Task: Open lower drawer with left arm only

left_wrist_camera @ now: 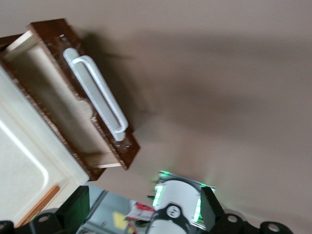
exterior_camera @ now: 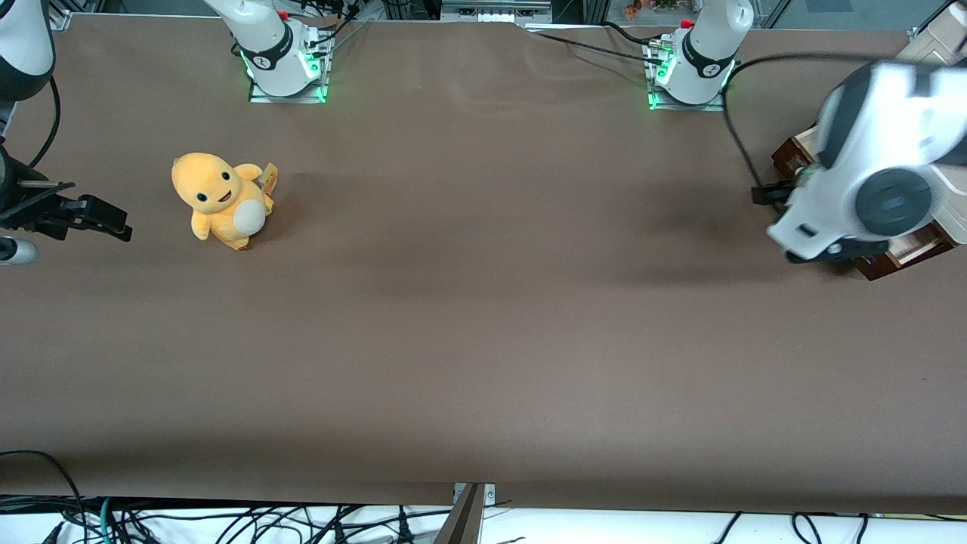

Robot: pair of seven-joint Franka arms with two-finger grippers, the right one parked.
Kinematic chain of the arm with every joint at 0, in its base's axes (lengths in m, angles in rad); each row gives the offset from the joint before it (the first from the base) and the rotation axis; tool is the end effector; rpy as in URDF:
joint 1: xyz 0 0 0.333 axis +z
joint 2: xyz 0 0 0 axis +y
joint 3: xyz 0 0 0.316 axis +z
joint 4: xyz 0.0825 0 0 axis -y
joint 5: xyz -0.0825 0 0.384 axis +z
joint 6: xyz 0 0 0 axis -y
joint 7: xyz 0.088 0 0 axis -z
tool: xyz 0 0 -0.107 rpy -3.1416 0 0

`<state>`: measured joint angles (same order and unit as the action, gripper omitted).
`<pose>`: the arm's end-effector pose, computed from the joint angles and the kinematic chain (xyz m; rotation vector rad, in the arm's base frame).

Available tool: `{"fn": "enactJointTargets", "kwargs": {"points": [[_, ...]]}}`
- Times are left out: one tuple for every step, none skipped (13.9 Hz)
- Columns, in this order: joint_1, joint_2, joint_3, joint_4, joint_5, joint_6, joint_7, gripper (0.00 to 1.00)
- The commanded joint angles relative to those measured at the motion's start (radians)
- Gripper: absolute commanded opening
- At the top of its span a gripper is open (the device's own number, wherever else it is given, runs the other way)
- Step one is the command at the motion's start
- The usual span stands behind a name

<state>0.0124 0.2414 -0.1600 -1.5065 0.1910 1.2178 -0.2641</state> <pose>0.5686 -0.0503 0.4998 -2.7953 -0.1798 0.6942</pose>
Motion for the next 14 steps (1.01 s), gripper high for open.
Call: {"fn": "enactJointTargets", "kwargs": {"points": [[0.021,-0.023,-0.009,0.042,-0.119,0.044,0.048,1.00],[0.021,-0.043,-0.009,0.036,-0.136,0.077,0.051,1.00],[0.021,-0.060,-0.009,0.034,-0.153,0.094,0.060,1.00],[0.023,-0.072,-0.001,0.029,-0.179,0.124,0.087,1.00],[0.027,-0.108,0.000,0.005,-0.202,0.161,0.133,1.00],[0.044,-0.115,0.000,0.002,-0.209,0.161,0.184,1.00],[0.070,-0.120,0.000,0.003,-0.212,0.163,0.216,1.00],[0.073,-0.125,0.002,-0.006,-0.213,0.170,0.221,1.00],[0.064,-0.131,0.008,-0.009,-0.211,0.193,0.218,1.00],[0.049,-0.142,0.034,-0.029,-0.211,0.239,0.218,1.00],[-0.001,-0.161,0.087,-0.052,-0.212,0.284,0.218,1.00],[-0.047,-0.187,0.141,-0.085,-0.216,0.327,0.217,1.00],[-0.058,-0.203,0.149,-0.112,-0.214,0.348,0.212,1.00],[-0.060,-0.223,0.149,-0.139,-0.205,0.353,0.214,1.00]]}}
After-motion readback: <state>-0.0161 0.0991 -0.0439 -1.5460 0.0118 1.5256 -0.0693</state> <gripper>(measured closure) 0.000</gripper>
